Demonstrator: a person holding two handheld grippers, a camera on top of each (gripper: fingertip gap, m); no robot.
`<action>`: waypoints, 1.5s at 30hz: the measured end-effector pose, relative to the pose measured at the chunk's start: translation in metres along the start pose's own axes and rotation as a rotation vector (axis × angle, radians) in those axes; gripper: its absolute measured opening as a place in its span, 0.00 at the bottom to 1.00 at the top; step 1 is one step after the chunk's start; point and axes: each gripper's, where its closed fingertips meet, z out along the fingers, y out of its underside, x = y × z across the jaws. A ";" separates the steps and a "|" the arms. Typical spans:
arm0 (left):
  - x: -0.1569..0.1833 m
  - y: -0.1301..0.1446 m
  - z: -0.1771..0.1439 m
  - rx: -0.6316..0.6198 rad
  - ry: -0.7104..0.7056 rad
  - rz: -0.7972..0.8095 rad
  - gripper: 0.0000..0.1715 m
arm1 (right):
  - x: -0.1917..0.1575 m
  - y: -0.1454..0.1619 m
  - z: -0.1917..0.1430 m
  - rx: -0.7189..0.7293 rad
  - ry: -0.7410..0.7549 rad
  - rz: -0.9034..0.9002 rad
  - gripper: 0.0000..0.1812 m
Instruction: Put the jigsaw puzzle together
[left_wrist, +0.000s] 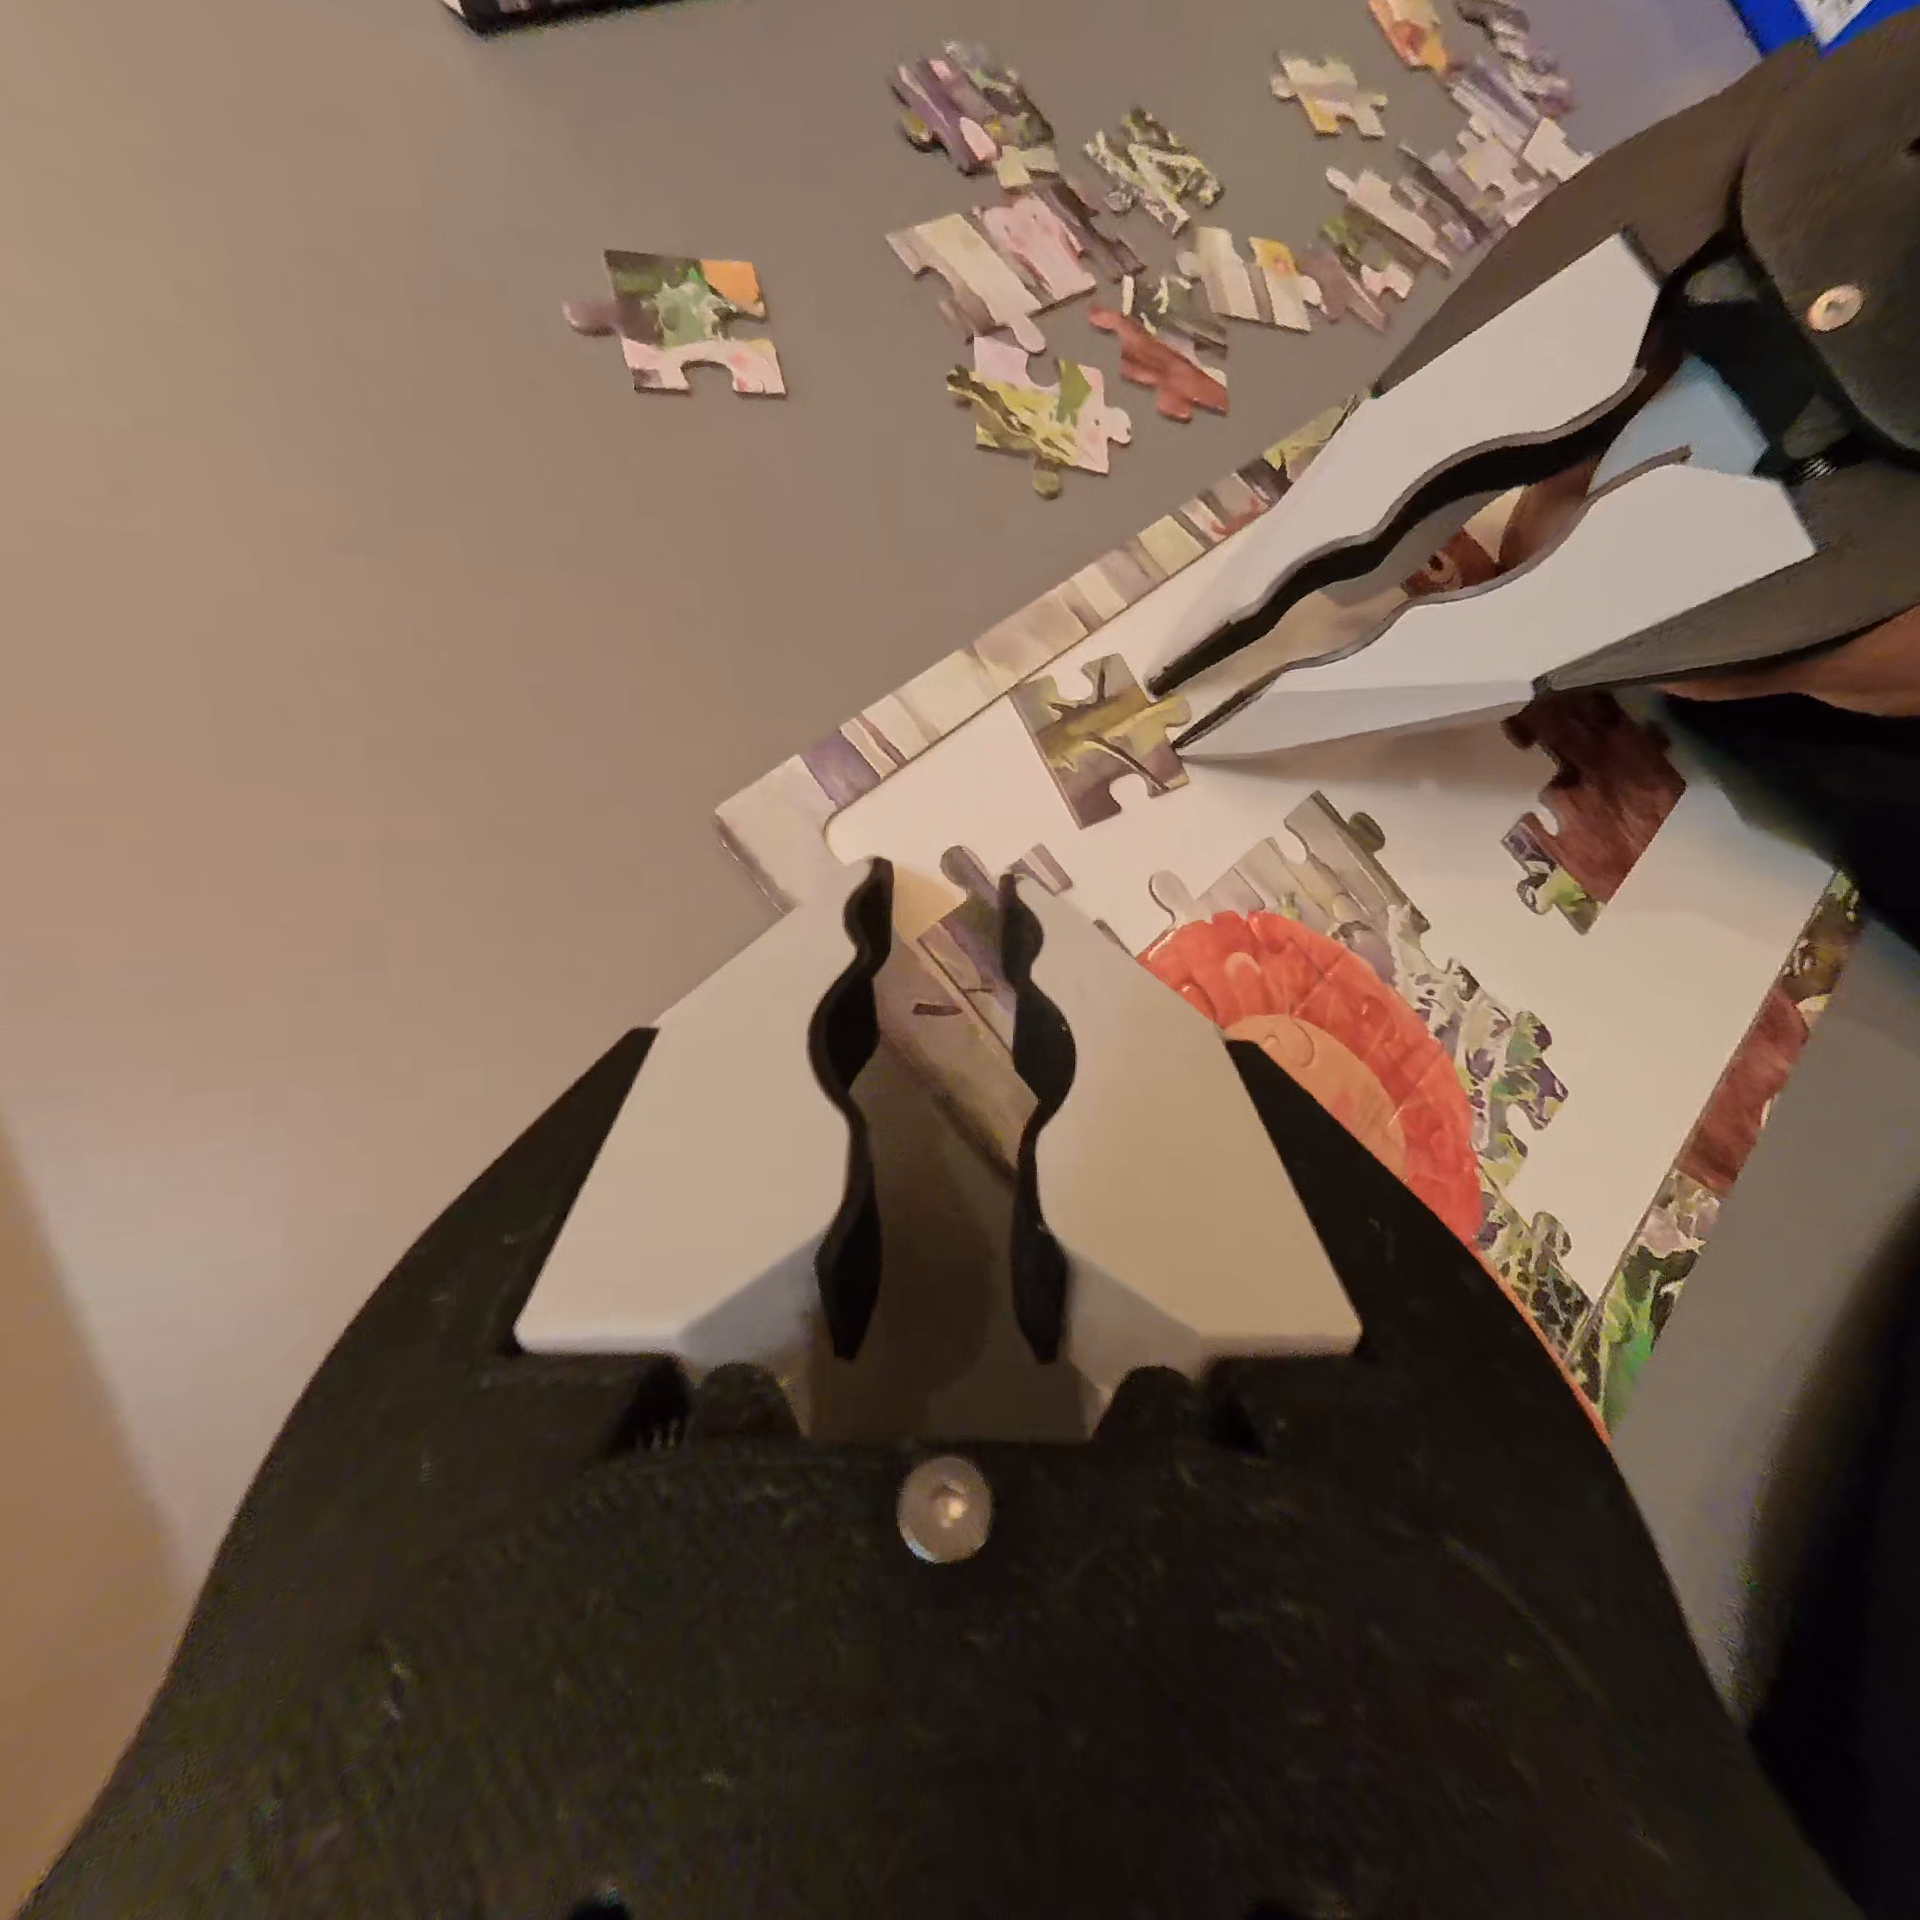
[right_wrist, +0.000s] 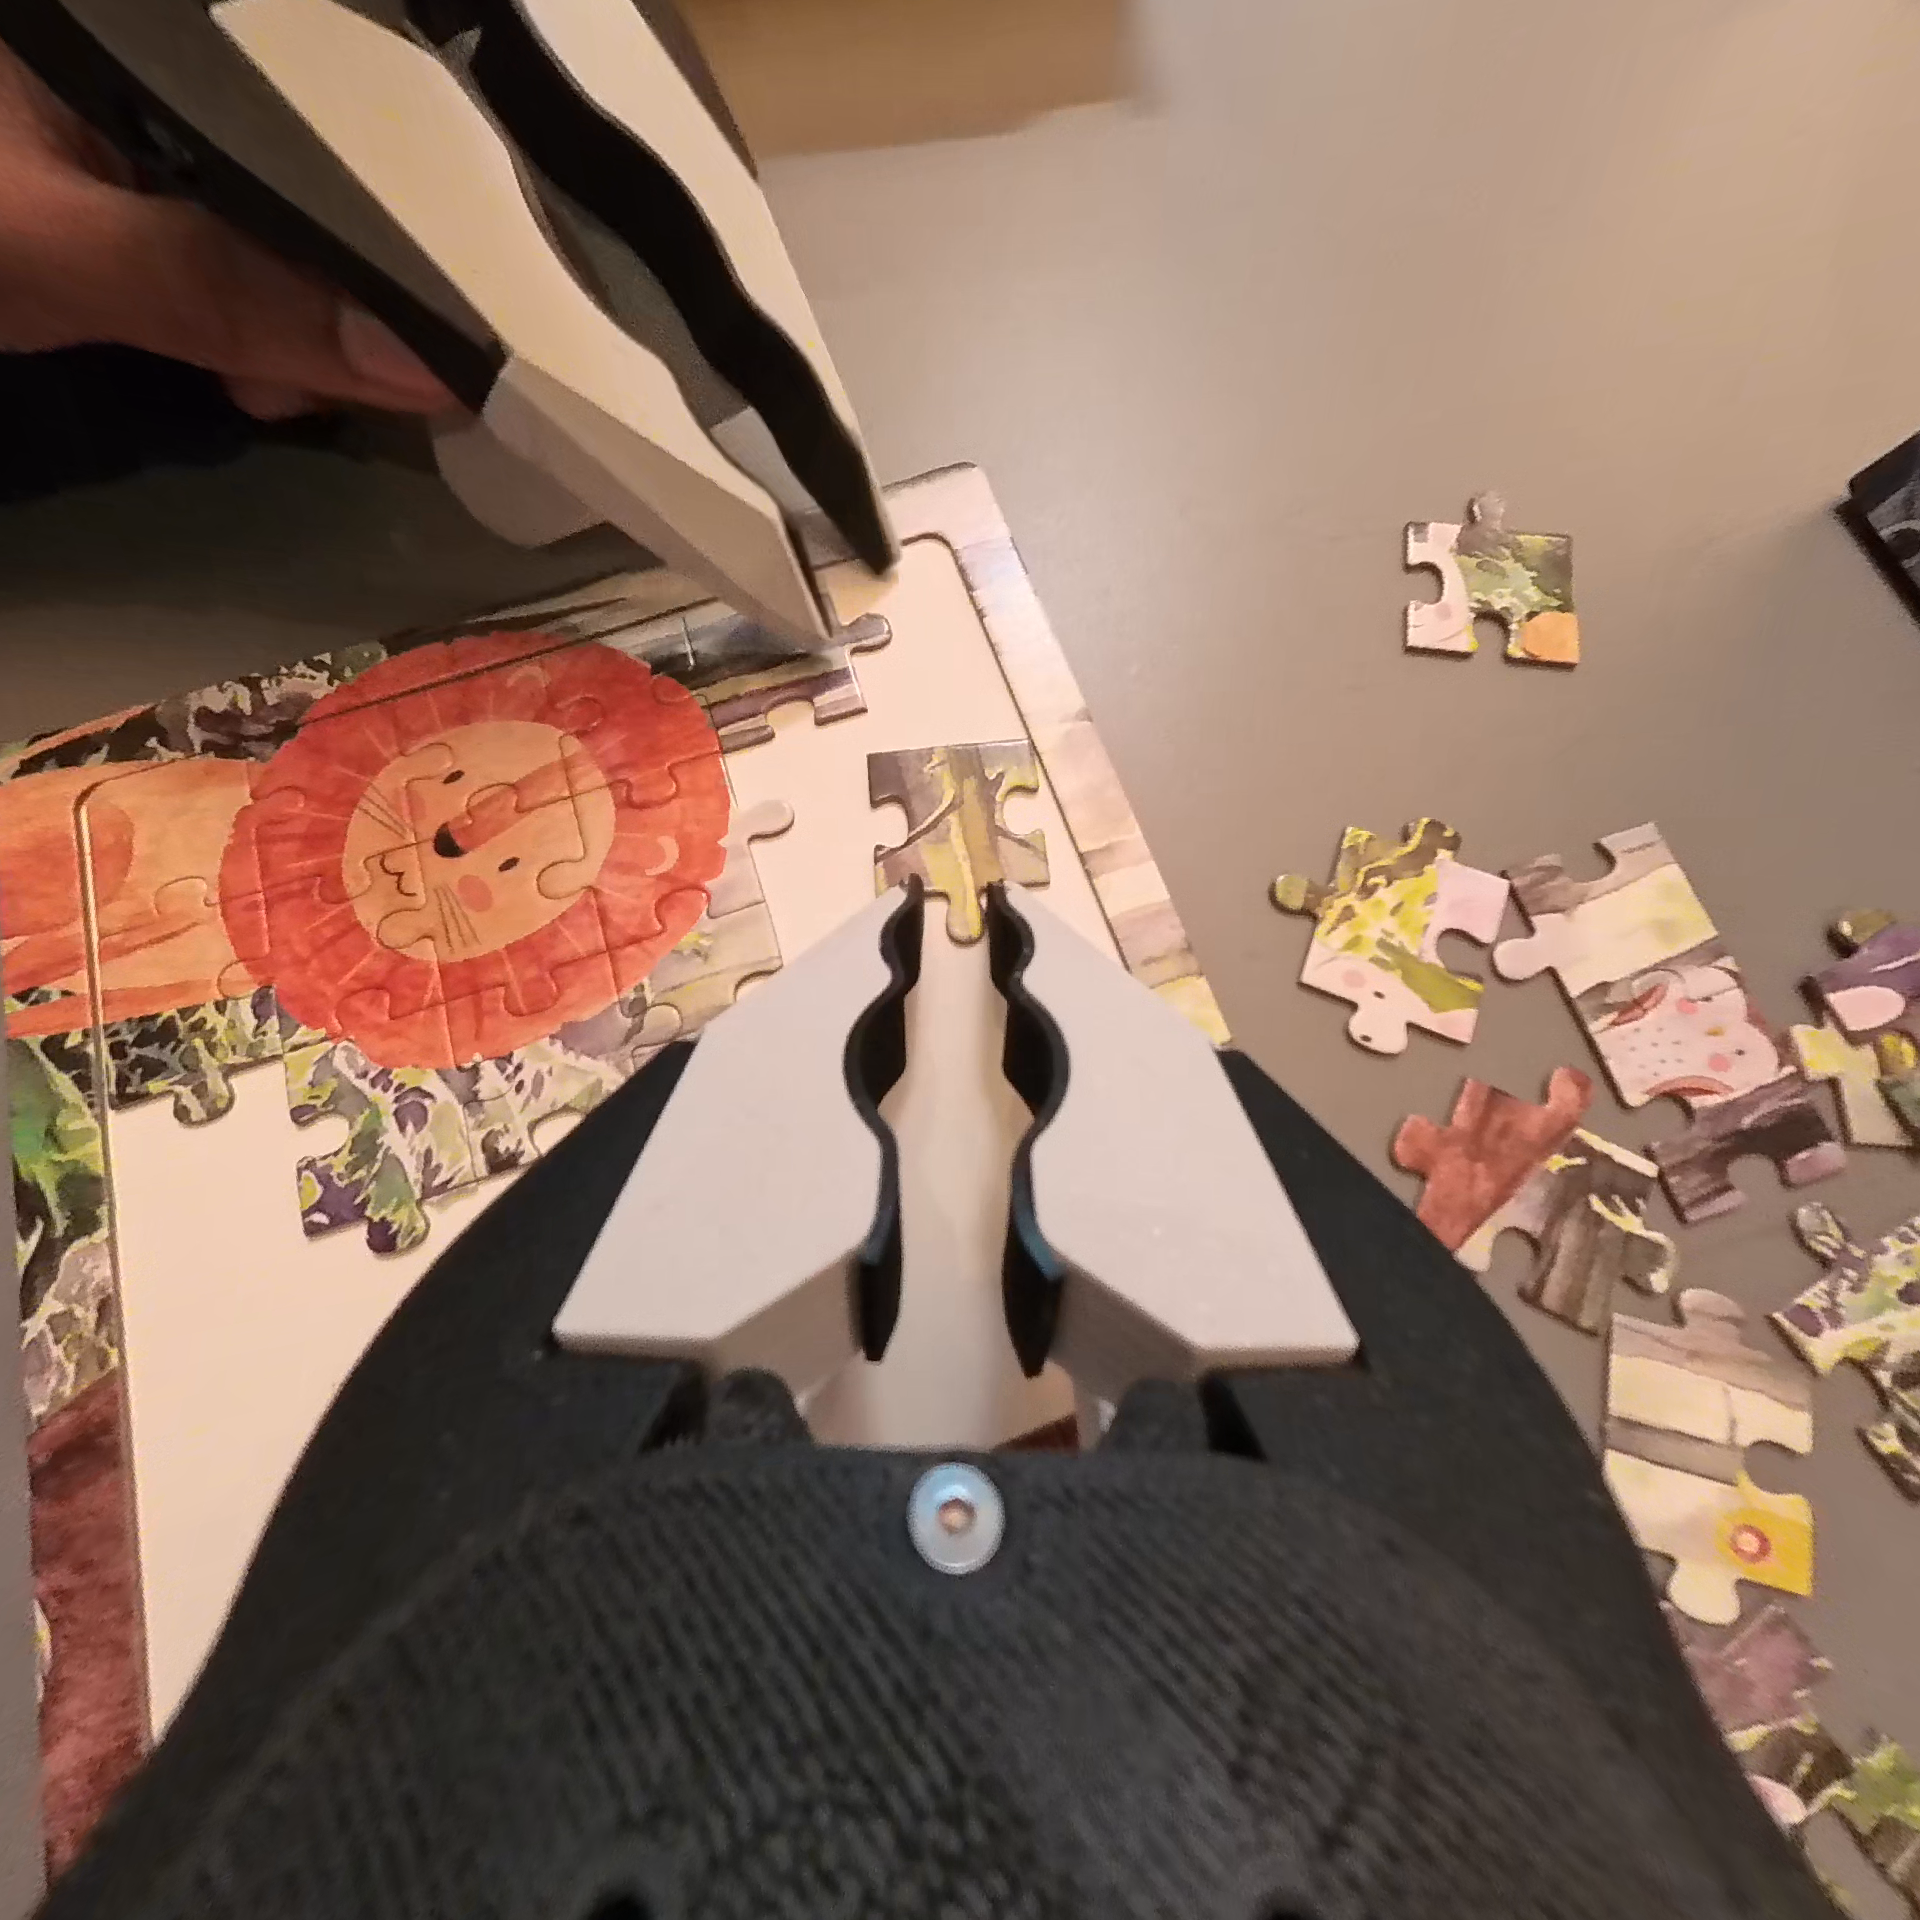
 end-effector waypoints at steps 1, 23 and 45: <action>0.001 0.000 0.001 -0.004 0.008 -0.005 0.12 | 0.000 0.000 0.000 0.000 0.000 0.001 0.06; 0.018 0.001 -0.012 -0.027 0.125 -0.022 0.08 | -0.003 -0.001 0.000 0.004 -0.011 -0.009 0.12; 0.008 -0.025 -0.021 0.204 0.167 -0.048 0.05 | -0.008 -0.008 0.010 -0.017 0.006 -0.022 0.17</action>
